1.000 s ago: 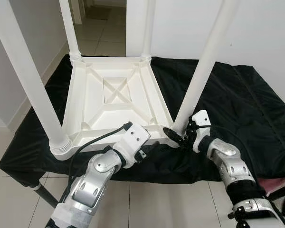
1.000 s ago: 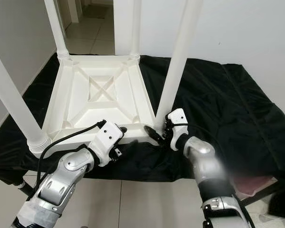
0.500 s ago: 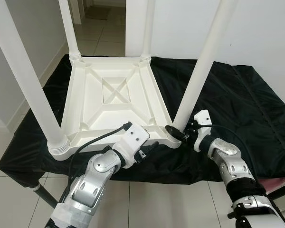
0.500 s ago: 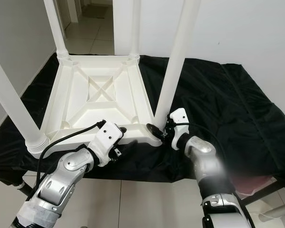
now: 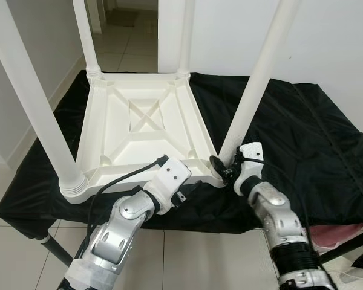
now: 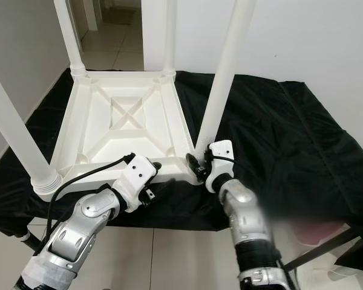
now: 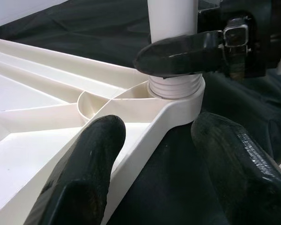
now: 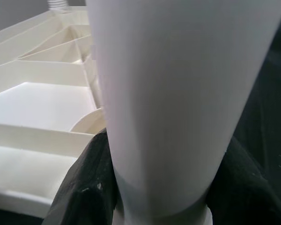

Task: Building children table

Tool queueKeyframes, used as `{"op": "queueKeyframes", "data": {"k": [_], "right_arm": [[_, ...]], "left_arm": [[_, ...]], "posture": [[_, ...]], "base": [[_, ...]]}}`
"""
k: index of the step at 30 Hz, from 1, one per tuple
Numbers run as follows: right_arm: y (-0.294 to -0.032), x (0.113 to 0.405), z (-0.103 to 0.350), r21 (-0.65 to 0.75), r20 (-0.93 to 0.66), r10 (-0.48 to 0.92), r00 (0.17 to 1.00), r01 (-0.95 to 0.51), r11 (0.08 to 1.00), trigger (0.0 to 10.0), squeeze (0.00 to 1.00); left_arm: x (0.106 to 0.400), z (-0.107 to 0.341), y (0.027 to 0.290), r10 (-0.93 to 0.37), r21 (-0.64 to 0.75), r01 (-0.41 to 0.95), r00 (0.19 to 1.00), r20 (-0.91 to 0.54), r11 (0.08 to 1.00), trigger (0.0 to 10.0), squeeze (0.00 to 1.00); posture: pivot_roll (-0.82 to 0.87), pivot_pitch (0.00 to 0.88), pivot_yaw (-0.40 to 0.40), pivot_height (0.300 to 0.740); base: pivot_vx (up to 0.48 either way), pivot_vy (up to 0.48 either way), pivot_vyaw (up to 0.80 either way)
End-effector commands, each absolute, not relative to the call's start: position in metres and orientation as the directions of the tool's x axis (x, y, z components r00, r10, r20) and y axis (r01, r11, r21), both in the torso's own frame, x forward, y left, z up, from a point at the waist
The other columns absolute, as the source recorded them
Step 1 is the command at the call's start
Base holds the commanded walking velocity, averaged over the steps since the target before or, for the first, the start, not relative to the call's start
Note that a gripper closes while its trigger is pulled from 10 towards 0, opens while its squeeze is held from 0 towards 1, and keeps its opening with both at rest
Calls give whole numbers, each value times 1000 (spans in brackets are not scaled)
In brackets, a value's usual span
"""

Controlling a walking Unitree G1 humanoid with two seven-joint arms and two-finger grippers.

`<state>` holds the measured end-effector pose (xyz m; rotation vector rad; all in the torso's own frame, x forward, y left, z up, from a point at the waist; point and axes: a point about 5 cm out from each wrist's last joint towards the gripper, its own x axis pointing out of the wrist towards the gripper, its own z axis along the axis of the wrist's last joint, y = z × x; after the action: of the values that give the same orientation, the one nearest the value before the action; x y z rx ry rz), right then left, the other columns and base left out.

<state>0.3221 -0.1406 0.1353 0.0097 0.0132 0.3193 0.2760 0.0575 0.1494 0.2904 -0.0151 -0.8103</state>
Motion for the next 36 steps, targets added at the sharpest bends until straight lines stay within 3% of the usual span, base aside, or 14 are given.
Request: {"op": "queueKeyframes", "data": {"k": [1, 6, 9, 25, 26, 27, 28, 34, 35, 36], "right_arm": [[-142, 321, 131, 37, -31, 283, 959, -282, 959, 10000, 0], [-130, 313, 126, 67, -31, 120, 992, -117, 991, 10000, 0], [-123, 307, 123, 106, -50, -46, 998, 51, 993, 10000, 0], [-121, 308, 127, 92, -49, -50, 998, 54, 994, 10000, 0], [-121, 309, 128, 90, -41, -46, 998, 49, 995, 10000, 655], [-121, 309, 129, 89, -35, -43, 998, 46, 995, 10000, 655], [-122, 309, 130, 87, -24, -32, 999, 34, 996, 10000, 1000], [-129, 312, 130, 78, -7, 8, 1000, -7, 997, 10000, 1000], [-132, 312, 130, 71, 2, 41, 999, -41, 997, 10000, 933], [-133, 312, 129, 65, 7, 65, 998, -65, 996, 10000, 933]], "left_arm": [[275, 149, 56, -716, 263, 713, 691, -100, 650, 10000, 0], [275, 149, 55, -717, 261, 713, 690, -99, 650, 10000, 0], [275, 149, 55, -715, 259, 711, 693, -98, 654, 10000, 0], [274, 147, 55, -710, 259, 707, 697, -100, 658, 10000, 0], [274, 147, 55, -710, 259, 707, 697, -99, 658, 10000, 0], [274, 147, 55, -710, 260, 706, 698, -99, 658, 10000, 0], [274, 147, 55, -709, 260, 705, 699, -98, 659, 10000, 0], [275, 147, 55, -708, 262, 704, 700, -95, 661, 10000, 0], [275, 147, 55, -708, 264, 704, 699, -95, 660, 10000, 0], [275, 147, 55, -709, 265, 704, 699, -96, 659, 10000, 0]], "posture": [[6, 40, -35, 740], [8, 38, -42, 740], [14, 39, -48, 740], [19, 32, -58, 740], [20, 28, -60, 740], [20, 28, -60, 740], [23, 25, -63, 740], [23, 19, -63, 740], [23, 19, -63, 740], [23, 13, -61, 740]], "base": [[0, 0, 0], [0, 0, 0], [0, 0, 0], [0, 0, 0], [0, 0, 0], [0, 0, 0], [0, 0, 0], [0, 0, 0], [0, 0, 0], [0, 0, 0]]}}
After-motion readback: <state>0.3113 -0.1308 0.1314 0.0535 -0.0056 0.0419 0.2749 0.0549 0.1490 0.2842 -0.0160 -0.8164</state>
